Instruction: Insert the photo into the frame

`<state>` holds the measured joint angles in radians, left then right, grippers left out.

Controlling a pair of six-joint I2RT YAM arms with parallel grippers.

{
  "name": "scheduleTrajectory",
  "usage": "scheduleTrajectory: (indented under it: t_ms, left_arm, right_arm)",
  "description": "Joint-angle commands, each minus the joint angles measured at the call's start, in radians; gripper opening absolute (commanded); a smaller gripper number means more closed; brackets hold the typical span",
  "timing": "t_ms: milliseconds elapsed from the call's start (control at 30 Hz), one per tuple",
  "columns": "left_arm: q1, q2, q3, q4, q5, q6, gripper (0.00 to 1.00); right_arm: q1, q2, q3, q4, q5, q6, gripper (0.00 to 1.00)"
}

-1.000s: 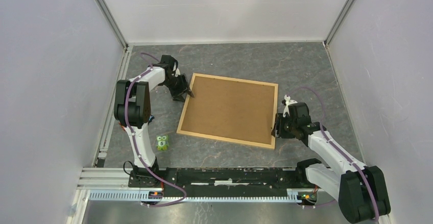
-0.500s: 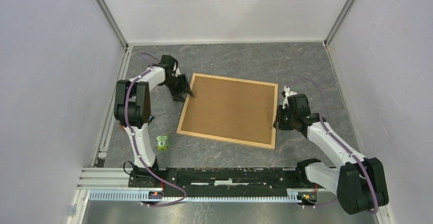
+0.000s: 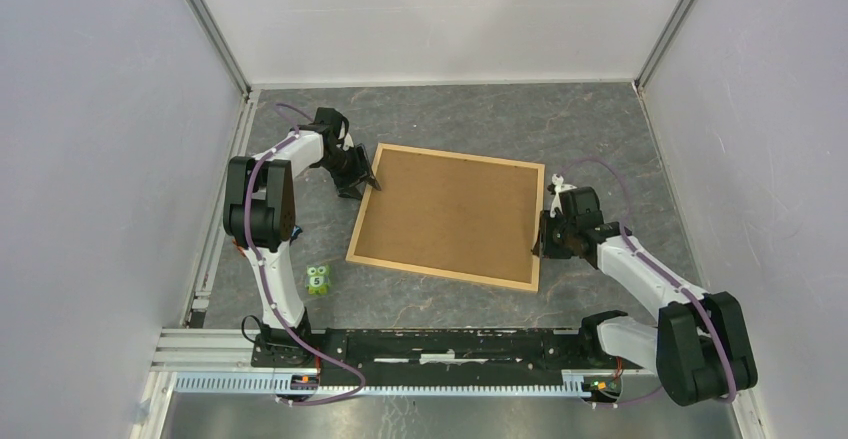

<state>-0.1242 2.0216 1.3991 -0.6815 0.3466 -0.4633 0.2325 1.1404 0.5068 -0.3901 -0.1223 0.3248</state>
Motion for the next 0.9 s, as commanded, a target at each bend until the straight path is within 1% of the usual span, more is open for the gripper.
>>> scheduleTrajectory:
  t_ms: [0,133,533,633,867]
  left_arm:
    - [-0.006,0.036,-0.046,-0.046,-0.028,0.045,0.63]
    - [-0.006,0.036,-0.048,-0.042,-0.017,0.042,0.63]
    - [-0.008,0.032,-0.054,-0.039,-0.008,0.037,0.63]
    - [-0.01,0.031,-0.052,-0.039,-0.01,0.041,0.63]
    - [-0.015,0.035,-0.053,-0.039,-0.003,0.045,0.63]
  right_arm:
    - [-0.004,0.018,-0.01,0.04,0.024,-0.008,0.31]
    - [-0.004,0.039,-0.022,0.072,0.025,-0.01,0.31]
    - [-0.005,0.115,-0.028,0.073,0.103,-0.025,0.3]
    - [-0.004,0.172,-0.004,0.055,0.111,-0.043,0.3]
    - [-0.005,0.362,0.071,-0.002,0.14,-0.086,0.29]
